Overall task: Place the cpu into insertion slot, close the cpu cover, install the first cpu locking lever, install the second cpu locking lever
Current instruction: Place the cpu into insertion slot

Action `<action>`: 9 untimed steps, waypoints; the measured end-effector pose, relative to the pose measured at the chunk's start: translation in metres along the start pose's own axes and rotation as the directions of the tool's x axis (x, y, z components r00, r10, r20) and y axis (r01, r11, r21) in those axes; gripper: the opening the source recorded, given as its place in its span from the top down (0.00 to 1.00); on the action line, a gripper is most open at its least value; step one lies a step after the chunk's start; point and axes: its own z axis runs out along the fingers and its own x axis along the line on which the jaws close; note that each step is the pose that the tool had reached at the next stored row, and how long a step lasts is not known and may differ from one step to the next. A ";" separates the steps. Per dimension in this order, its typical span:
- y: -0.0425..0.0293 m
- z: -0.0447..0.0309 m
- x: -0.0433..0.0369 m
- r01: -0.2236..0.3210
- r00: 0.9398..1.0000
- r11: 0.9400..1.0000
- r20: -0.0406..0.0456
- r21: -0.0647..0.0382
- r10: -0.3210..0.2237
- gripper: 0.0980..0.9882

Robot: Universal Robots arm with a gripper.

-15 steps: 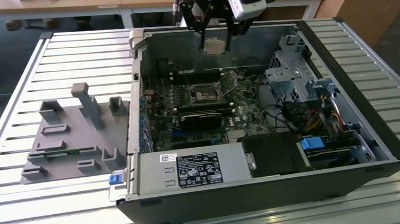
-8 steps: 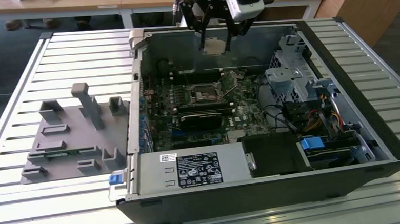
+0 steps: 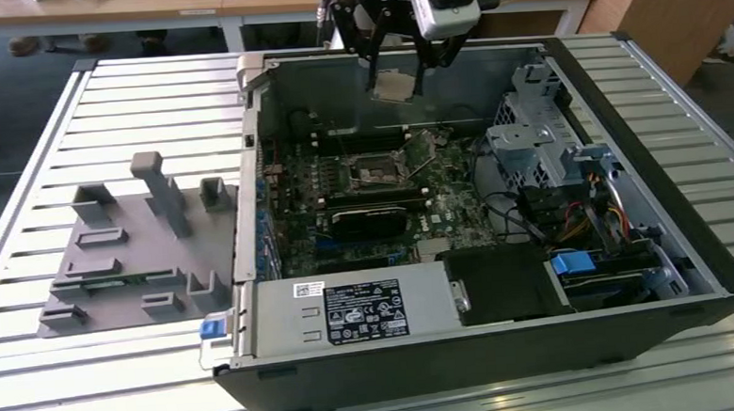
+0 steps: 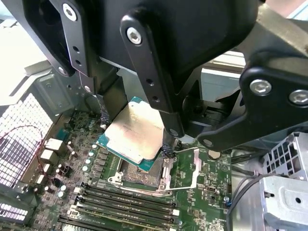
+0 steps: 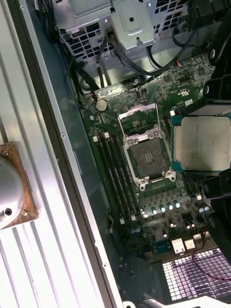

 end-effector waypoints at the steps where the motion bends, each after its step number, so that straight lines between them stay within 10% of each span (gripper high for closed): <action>1: 0.0000 0.0001 0.0000 -0.007 1.000 1.000 0.001 0.000 0.007 0.50; 9: 0.0000 0.0007 0.0000 -0.055 0.998 0.998 0.005 -0.001 0.055 0.50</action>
